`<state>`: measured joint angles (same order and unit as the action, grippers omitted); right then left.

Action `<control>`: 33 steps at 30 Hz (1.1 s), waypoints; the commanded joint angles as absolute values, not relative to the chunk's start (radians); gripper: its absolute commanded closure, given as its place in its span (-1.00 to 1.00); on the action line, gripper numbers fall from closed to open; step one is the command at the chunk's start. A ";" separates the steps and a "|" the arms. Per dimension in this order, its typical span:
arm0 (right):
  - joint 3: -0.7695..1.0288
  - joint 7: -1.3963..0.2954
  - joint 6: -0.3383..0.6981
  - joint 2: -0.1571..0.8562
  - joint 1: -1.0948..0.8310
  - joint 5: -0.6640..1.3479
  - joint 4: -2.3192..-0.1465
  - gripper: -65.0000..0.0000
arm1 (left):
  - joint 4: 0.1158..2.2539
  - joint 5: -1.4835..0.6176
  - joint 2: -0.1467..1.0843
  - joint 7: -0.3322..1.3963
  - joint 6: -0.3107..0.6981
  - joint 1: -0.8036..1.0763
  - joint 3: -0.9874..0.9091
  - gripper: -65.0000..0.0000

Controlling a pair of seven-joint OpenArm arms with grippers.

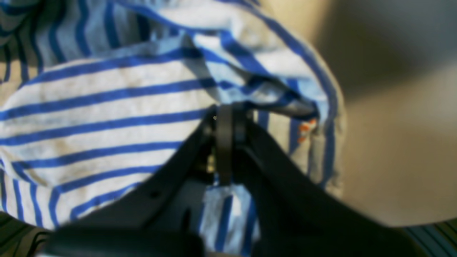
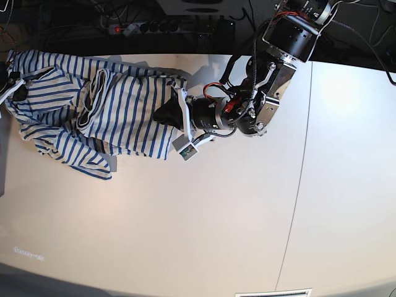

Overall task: Fold the T-shirt properly
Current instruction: 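Lower the shirt and drag it with the left gripper to spread it, then grasp the shirt's folded end with the right gripper and pull it outward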

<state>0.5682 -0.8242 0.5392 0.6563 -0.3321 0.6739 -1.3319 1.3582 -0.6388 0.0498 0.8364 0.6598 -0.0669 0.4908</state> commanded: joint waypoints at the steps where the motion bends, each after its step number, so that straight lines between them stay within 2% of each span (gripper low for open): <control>1: 0.579 -0.807 0.580 0.684 -0.324 0.689 -1.342 1.00 | 1.356 -0.630 0.044 0.815 0.686 -0.083 0.490 0.95; 5: 0.578 -0.804 0.579 0.684 -0.321 0.699 -1.342 1.00 | 1.288 -0.608 0.045 0.812 0.685 -0.083 0.464 0.95; 11: 0.562 -0.806 0.580 0.679 -0.289 0.696 -1.337 1.00 | 1.222 -0.590 0.058 0.832 0.689 -0.083 0.260 0.95; 14: 0.532 -0.805 0.579 0.679 -0.272 0.695 -1.337 1.00 | 1.222 -0.575 0.101 0.841 0.698 -0.083 0.201 0.95; 24: 0.432 -0.820 0.579 0.679 -0.127 0.701 -1.337 1.00 | 1.222 -0.595 0.254 0.827 0.698 -0.080 0.187 0.95; 31: 0.432 -0.911 0.580 0.678 -0.022 0.821 -1.342 1.00 | 1.229 -0.719 0.288 0.861 0.698 -0.081 0.155 0.95; 32: 0.432 -0.918 0.580 0.675 -0.005 0.833 -1.346 0.98 | 1.237 -0.732 0.288 0.865 0.698 -0.081 0.155 0.95; 33: 0.429 -0.925 0.581 0.670 0.014 0.845 -1.352 0.86 | 1.248 -0.740 0.287 0.870 0.698 -0.081 0.155 0.95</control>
<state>0.4225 -0.9413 0.5396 0.6468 -0.0036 0.8230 -1.3334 1.2427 -0.7830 0.2749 0.8204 0.7311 -0.0792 0.1558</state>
